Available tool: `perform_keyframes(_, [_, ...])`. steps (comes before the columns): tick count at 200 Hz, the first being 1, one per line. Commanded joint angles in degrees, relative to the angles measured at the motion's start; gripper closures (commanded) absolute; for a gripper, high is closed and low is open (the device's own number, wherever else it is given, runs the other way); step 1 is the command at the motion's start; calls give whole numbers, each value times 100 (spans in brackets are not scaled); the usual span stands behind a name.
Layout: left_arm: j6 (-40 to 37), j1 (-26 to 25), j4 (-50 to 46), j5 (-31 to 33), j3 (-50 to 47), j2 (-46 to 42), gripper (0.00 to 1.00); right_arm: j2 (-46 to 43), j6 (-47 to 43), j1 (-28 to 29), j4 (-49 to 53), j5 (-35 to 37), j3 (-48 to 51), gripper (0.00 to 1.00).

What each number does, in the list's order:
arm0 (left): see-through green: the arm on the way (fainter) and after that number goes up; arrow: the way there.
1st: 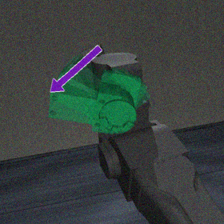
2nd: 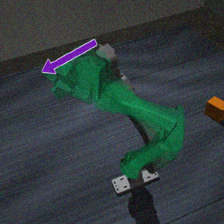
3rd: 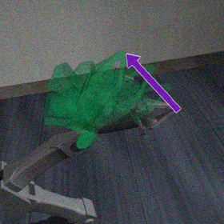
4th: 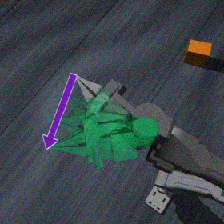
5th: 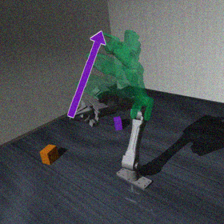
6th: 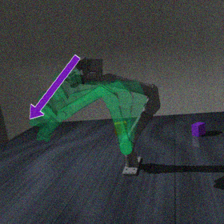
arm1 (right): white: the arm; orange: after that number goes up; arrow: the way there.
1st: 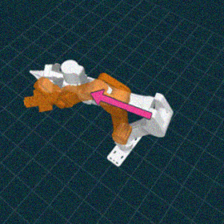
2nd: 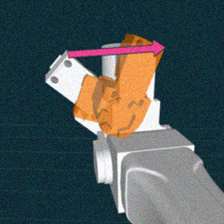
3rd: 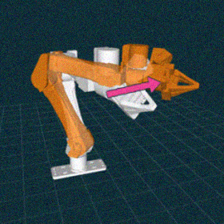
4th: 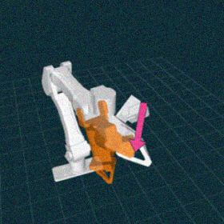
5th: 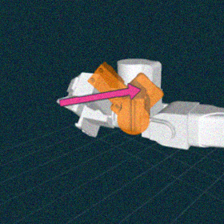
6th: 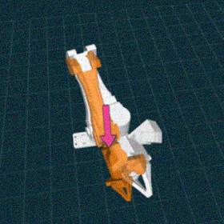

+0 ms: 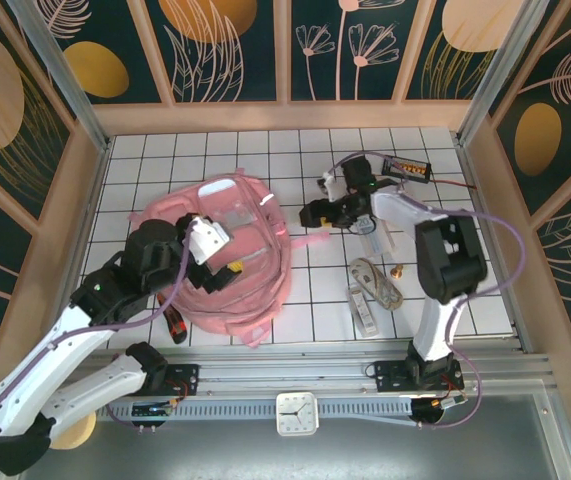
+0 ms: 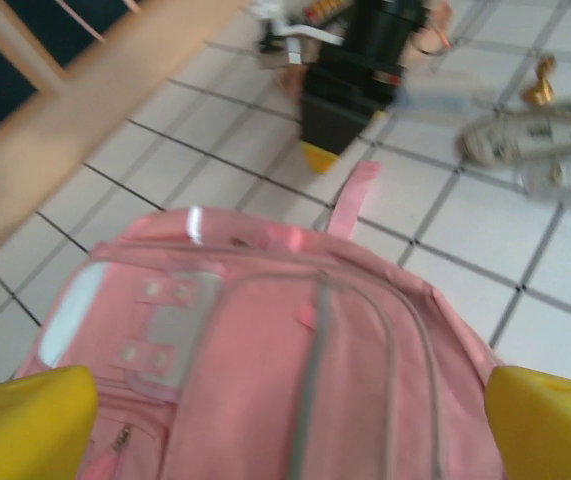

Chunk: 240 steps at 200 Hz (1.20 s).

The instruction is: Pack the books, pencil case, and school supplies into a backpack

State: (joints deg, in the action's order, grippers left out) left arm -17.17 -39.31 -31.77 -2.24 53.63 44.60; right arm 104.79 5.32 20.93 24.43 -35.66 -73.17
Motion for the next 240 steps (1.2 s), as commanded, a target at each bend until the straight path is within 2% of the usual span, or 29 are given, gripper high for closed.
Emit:
perform_keyframes(1, [501,11,558,689,-50,-56,1,-647,506,37,234,243,39,17])
perform_keyframes(15, [978,11,520,1070,-16,106,1,-607,773,125,270,251,-137,17])
perform_keyframes(34, [2089,11,402,1576,165,474,1,-227,947,229,421,217,-605,18])
perform_keyframes(55, [2928,11,310,1385,175,802,1,296,955,336,625,336,-1115,20])
perform_keyframes(82, [3295,11,222,1358,55,884,1,802,903,526,712,338,-1557,26])
perform_keyframes(129, [3275,11,-290,1252,138,1514,6,1611,809,825,1043,224,-2241,36])
perform_keyframes(155, [3125,2,-490,1033,175,2061,1,1638,1002,851,1042,201,-1976,35])
perform_keyframes(180, [2567,-48,-690,1190,531,2373,1,1551,1121,868,943,-4,-1591,35])
perform_keyframes(203, [1802,-118,-743,1021,553,2500,1,1516,1292,891,591,-383,-1273,34])
perform_keyframes(240, [1112,-229,-805,453,385,2771,1,1495,1483,818,241,-559,-1119,38])
